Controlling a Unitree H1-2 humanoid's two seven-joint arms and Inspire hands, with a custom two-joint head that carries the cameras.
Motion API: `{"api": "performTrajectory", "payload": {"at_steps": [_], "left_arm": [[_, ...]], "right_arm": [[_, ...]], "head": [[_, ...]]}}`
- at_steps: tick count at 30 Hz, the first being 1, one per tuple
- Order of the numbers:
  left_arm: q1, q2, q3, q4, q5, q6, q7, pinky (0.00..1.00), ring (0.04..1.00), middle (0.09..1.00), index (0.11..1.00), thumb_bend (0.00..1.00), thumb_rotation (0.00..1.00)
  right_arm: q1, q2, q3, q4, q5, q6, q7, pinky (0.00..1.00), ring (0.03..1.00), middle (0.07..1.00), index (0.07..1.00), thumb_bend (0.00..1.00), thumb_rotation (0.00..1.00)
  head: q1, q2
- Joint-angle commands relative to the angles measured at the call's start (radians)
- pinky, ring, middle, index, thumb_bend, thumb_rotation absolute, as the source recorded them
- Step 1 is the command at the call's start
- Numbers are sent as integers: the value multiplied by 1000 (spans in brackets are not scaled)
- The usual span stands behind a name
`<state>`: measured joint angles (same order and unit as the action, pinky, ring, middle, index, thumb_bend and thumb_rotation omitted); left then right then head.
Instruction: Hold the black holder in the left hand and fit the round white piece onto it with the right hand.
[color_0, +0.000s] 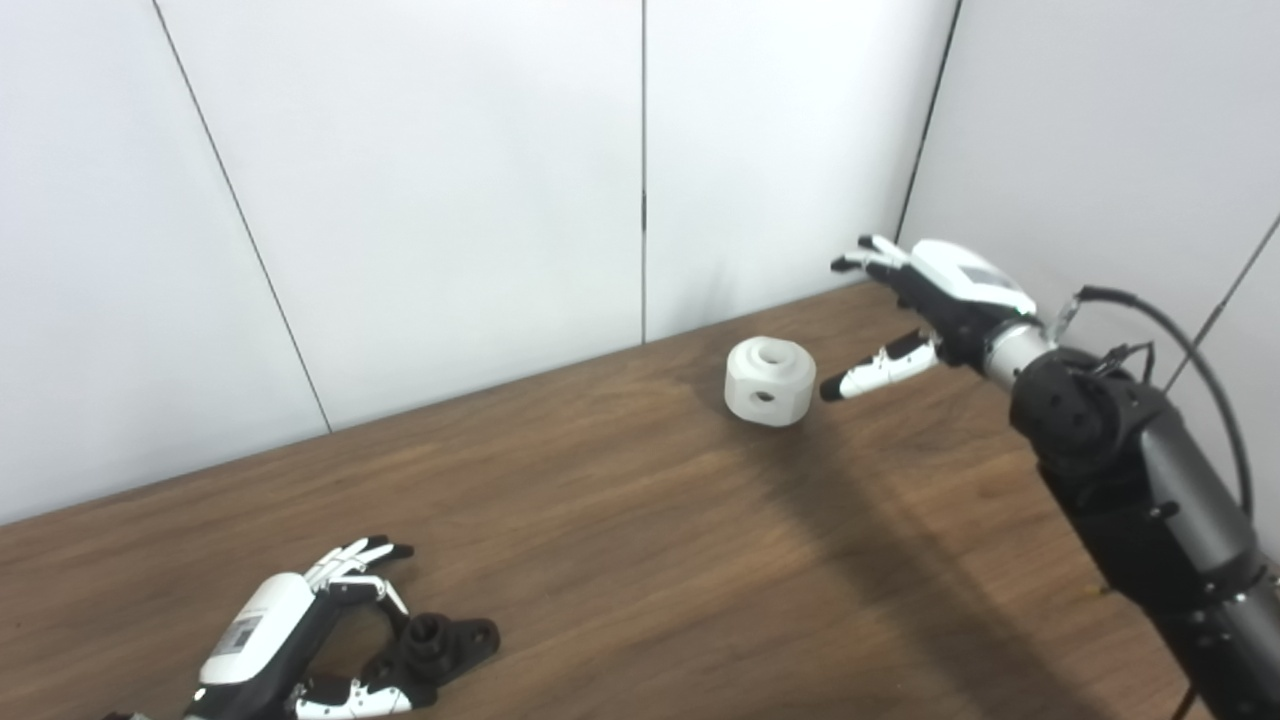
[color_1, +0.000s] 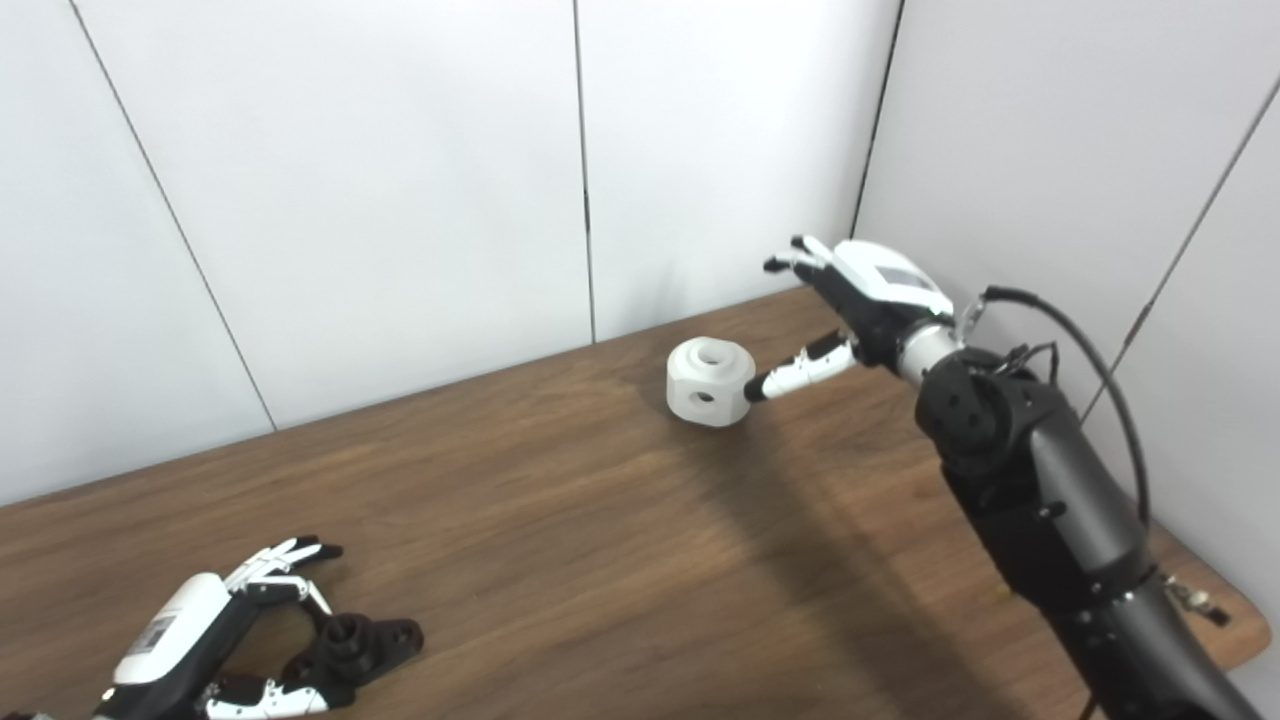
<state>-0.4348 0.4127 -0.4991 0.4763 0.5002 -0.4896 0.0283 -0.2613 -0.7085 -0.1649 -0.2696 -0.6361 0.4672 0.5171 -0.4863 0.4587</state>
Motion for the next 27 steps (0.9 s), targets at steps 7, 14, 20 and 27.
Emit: {"api": "performTrajectory", "payload": {"at_steps": [7,14,20,27], "left_arm": [[57,54,-23,75,51,26,-71,938,947,880,486,521,49],[53,51,-23,74,48,28,-75,933,947,881,485,521,48],[44,52,-31,73,63,28,-73,930,941,877,485,521,48],[47,55,-33,52,71,39,-79,926,935,872,485,521,48]], "right_arm": [[-71,-6,19,74,-51,2,-24,752,953,1000,922,1000,469],[-82,36,1,170,7,0,-106,724,948,1000,941,1000,423],[-81,63,8,223,36,-5,-184,703,940,1000,957,1000,419],[-98,80,49,288,60,-13,-231,717,949,1000,955,995,436]], "head": [[3,-2],[5,-3],[11,-1],[16,2]]}}
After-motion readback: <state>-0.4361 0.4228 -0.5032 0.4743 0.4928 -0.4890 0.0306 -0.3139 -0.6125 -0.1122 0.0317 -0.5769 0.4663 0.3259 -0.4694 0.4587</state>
